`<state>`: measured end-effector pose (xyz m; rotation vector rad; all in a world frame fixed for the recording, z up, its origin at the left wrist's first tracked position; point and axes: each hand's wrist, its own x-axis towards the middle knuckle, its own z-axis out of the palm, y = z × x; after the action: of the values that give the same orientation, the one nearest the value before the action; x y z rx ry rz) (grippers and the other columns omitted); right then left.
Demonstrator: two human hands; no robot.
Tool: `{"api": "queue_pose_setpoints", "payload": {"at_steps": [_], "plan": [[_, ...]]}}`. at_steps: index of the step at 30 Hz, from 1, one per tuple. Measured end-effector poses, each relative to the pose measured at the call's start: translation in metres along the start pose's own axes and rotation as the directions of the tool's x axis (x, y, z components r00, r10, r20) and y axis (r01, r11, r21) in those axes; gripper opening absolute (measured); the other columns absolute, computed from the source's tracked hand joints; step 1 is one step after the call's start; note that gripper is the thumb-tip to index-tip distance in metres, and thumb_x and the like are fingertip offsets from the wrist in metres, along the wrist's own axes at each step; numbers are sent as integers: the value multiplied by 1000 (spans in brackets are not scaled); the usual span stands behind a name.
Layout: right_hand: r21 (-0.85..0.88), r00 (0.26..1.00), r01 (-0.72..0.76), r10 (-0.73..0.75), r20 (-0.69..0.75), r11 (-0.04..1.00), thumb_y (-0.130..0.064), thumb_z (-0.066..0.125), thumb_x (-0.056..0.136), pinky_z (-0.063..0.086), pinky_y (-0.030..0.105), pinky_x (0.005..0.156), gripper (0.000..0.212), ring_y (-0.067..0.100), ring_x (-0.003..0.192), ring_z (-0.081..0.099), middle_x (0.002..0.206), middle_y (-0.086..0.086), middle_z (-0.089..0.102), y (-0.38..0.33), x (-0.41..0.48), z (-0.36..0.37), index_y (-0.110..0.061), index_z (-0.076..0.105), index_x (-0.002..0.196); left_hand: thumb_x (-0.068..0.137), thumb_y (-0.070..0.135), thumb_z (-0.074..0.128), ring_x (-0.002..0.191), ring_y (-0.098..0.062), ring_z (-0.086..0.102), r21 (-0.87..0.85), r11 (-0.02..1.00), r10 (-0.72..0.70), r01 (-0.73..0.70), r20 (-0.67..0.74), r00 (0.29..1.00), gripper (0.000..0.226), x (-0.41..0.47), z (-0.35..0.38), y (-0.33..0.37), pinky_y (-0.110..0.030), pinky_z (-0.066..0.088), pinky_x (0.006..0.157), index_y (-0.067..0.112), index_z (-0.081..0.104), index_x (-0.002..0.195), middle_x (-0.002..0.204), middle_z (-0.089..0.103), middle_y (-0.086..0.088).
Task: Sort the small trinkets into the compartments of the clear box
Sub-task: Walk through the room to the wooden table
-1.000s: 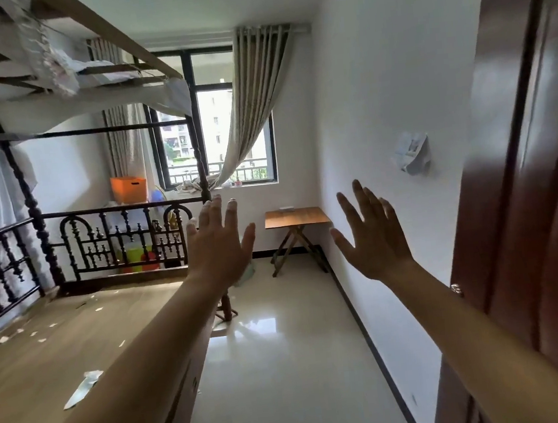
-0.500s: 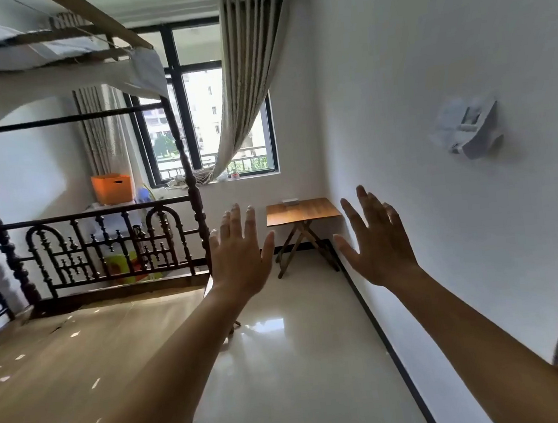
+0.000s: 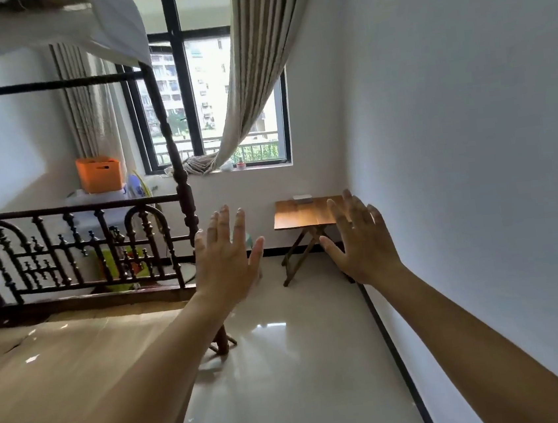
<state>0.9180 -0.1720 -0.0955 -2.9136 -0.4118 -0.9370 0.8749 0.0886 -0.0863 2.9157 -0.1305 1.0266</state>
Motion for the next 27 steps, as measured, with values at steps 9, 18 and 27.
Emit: {"api": "queue_pose_setpoints", "payload": {"at_steps": [9, 18, 27], "plan": [[10, 999, 2, -3, 47, 1000, -58, 35, 96, 18, 51, 118, 72, 36, 146, 22, 163, 15, 9, 14, 226, 149, -22, 14, 155, 97, 59, 17, 147, -32, 24, 27, 1000, -9, 8, 14, 1000, 71, 206, 147, -79, -56, 25, 113, 16, 20, 154, 162, 20, -14], [22, 999, -35, 34, 22, 999, -59, 33, 98, 14, 49, 118, 71, 35, 148, 19, 163, 15, 9, 71, 403, 292, -21, 15, 155, 96, 59, 15, 149, -32, 20, 5, 1000, 12, -12, 37, 999, 73, 403, 305, -111, -53, 22, 116, 15, 16, 155, 163, 16, -14], [53, 996, -78, 75, 52, 996, -70, 13, 92, 12, 50, 118, 78, 33, 149, 13, 165, 12, 2, 151, 604, 445, -24, 8, 156, 96, 58, 14, 148, -33, 22, 23, 999, 46, -48, 79, 996, 73, 604, 471, -123, -52, 24, 116, 14, 19, 155, 162, 18, -15]]}}
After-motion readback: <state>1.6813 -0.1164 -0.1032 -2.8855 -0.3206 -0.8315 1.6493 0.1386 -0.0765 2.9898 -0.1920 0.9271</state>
